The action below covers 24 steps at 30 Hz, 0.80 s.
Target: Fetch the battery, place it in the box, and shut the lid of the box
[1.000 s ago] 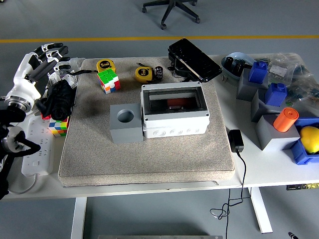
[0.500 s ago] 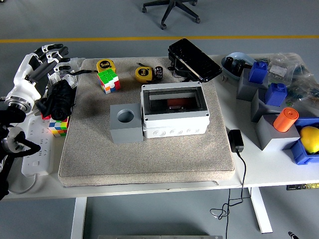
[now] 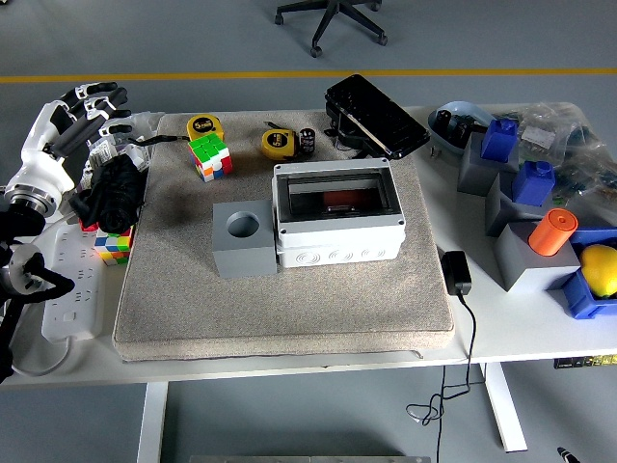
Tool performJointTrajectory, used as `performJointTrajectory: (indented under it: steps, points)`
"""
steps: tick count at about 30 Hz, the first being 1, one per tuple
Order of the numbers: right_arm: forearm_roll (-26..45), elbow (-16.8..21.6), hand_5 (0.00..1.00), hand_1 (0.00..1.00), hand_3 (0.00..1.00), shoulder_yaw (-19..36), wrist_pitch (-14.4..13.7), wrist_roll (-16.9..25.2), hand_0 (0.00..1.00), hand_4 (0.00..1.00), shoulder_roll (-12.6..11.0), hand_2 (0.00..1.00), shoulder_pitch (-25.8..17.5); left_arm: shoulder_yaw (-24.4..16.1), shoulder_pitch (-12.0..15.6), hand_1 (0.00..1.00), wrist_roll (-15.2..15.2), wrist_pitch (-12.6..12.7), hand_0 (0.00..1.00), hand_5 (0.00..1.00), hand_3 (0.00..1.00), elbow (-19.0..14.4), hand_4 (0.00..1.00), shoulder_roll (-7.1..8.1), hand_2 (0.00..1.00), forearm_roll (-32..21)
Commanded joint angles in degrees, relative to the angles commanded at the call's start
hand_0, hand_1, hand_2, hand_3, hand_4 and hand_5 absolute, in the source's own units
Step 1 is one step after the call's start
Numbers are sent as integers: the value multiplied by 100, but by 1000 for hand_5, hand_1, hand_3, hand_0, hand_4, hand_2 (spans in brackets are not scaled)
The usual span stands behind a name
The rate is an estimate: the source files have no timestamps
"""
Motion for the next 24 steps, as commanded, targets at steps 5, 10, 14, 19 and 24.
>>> performJointTrajectory:
  steps: [5, 10, 14, 19, 24]
  points:
    - [15, -1, 442, 636, 535, -37, 4, -18, 660, 876, -4, 645, 12, -42, 25, 547, 1, 25, 429, 312, 577, -9, 931, 11, 559, 15]
    - [40, -12, 441, 636, 535, -54, 5, -41, 661, 876, -17, 645, -6, -29, 21, 547, -2, 11, 428, 311, 577, -18, 932, 27, 560, 10]
    - [28, -8, 441, 636, 535, -26, 22, -23, 661, 876, 10, 645, -35, -27, 26, 547, 0, 6, 428, 311, 577, -18, 932, 40, 560, 14]
    - [15, -11, 441, 637, 536, 14, 31, -8, 661, 876, 35, 645, -75, -53, 52, 547, 5, 7, 430, 311, 577, -40, 932, 17, 559, 9]
    - [9, -8, 441, 637, 536, 44, 7, 11, 664, 876, 19, 645, -39, -69, 54, 547, 0, 9, 431, 313, 577, -30, 932, 20, 559, 16]
